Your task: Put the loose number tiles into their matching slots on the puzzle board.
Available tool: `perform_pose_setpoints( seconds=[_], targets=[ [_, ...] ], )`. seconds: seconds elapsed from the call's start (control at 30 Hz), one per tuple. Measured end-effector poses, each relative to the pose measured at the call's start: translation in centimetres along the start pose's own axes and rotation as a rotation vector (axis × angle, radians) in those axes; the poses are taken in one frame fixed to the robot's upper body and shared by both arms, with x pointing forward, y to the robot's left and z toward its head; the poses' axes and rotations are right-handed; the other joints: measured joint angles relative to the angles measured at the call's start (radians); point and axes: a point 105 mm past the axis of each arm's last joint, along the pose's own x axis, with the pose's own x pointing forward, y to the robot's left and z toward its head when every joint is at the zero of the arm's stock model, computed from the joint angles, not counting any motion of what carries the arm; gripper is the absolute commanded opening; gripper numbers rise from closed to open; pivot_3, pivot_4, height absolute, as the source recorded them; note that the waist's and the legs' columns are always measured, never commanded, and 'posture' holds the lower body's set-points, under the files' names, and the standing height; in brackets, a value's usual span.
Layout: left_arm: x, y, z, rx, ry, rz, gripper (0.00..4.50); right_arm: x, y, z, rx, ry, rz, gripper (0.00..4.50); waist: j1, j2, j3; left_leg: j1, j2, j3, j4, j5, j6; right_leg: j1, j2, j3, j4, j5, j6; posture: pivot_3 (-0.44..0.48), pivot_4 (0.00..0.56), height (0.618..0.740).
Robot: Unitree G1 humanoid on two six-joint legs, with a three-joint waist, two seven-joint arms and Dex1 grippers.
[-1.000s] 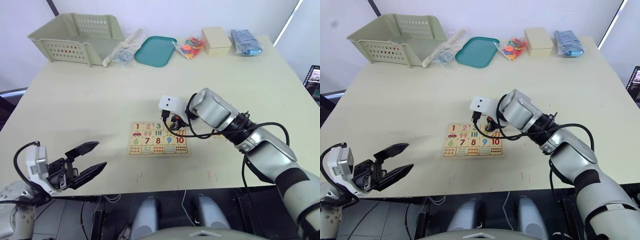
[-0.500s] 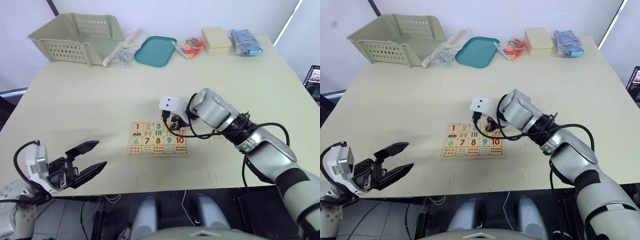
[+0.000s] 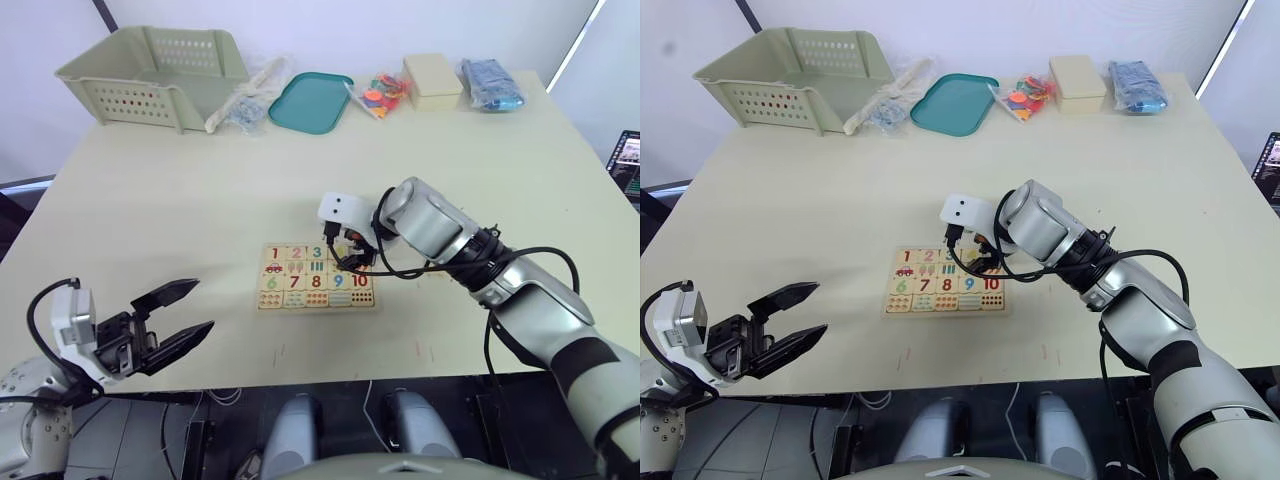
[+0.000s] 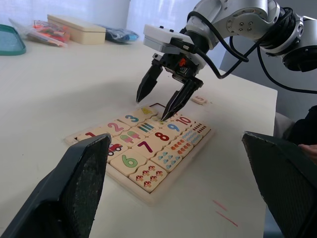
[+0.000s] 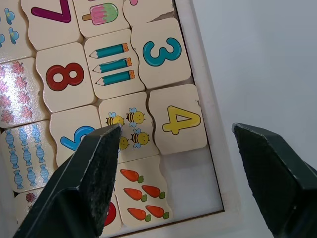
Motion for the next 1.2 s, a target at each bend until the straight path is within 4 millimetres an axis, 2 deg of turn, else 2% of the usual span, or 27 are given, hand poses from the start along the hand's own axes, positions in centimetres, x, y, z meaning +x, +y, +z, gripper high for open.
perform_pose_setpoints(
  seconds=[0.17,0.27,0.4,0.5,0.53,0.57,0.8,0.83,1.2],
  targets=[
    [0.0,0.0,0.1,0.003,0.0,-0.001,4.5,-0.4,0.0,-0.4,0.018,-0.043,-0.007,4.43,0.001,0.0,0.0,0.0,0.0,0.0,0.0,0.0,0.0,0.0,0.0,0.0,0.0,0.0,0.0,0.0,0.15,0.74],
    [0.0,0.0,0.0,-0.001,0.002,0.002,4.5,-1.5,-0.1,0.0,0.077,-0.209,-0.002,4.43,0.002,0.0,0.0,-0.001,0.0,0.0,0.0,0.0,0.0,0.0,-0.001,0.0,-0.001,0.0,0.0,0.0,0.15,0.74],
    [0.0,0.1,0.0,0.0,0.001,0.002,4.5,-2.4,-0.7,0.6,0.065,-0.389,-0.024,4.43,0.0,0.0,0.0,0.0,0.0,0.0,-0.001,0.0,0.0,0.0,0.0,0.0,-0.001,0.0,0.0,0.0,0.15,0.74],
    [0.1,0.1,0.1,0.003,-0.001,0.001,4.5,-2.2,-1.1,0.5,0.055,-0.45,-0.043,4.43,0.0,0.0,0.0,0.0,0.0,0.0,-0.001,0.0,0.0,0.0,0.0,0.0,-0.001,0.0,0.0,0.0,0.15,0.74],
    [0.1,0.1,0.1,0.003,-0.001,0.0,4.5,-2.0,-1.2,0.3,0.068,-0.467,-0.043,3.9,0.0,0.0,0.0,0.0,0.0,0.0,-0.001,0.0,0.0,0.0,0.0,0.0,-0.001,0.0,0.0,0.0,0.15,0.74],
    [0.1,0.1,0.1,0.003,-0.001,0.0,4.5,-1.8,-1.2,0.1,0.077,-0.471,-0.042,3.71,0.0,0.0,0.0,0.0,0.0,0.0,-0.001,0.0,0.0,0.0,0.0,0.0,-0.001,0.0,0.0,0.0,0.15,0.74],
    [-0.1,0.2,0.2,-0.004,0.016,-0.011,4.5,-1.1,-1.8,-0.7,0.099,-0.479,-0.047,0.25,0.0,0.0,0.001,0.0,0.0,0.0,-0.001,0.0,0.0,0.0,0.0,0.0,-0.001,0.0,0.0,0.0,0.15,0.74],
    [-0.1,0.2,0.2,-0.004,0.017,-0.012,4.5,-1.0,-1.8,-0.8,0.103,-0.476,-0.046,0.03,0.0,0.0,0.001,0.0,0.0,0.0,-0.001,0.0,0.0,0.0,0.0,0.0,-0.001,0.0,0.0,0.0,0.15,0.74],
    [-0.4,0.3,0.0,-0.017,0.023,-0.007,4.5,0.0,-2.1,-1.9,0.088,-0.416,-0.062,0.03,0.0,0.0,0.001,0.0,0.0,0.0,-0.001,0.0,0.0,0.0,0.0,0.0,-0.001,0.0,0.0,0.0,0.15,0.74]
  ],
)
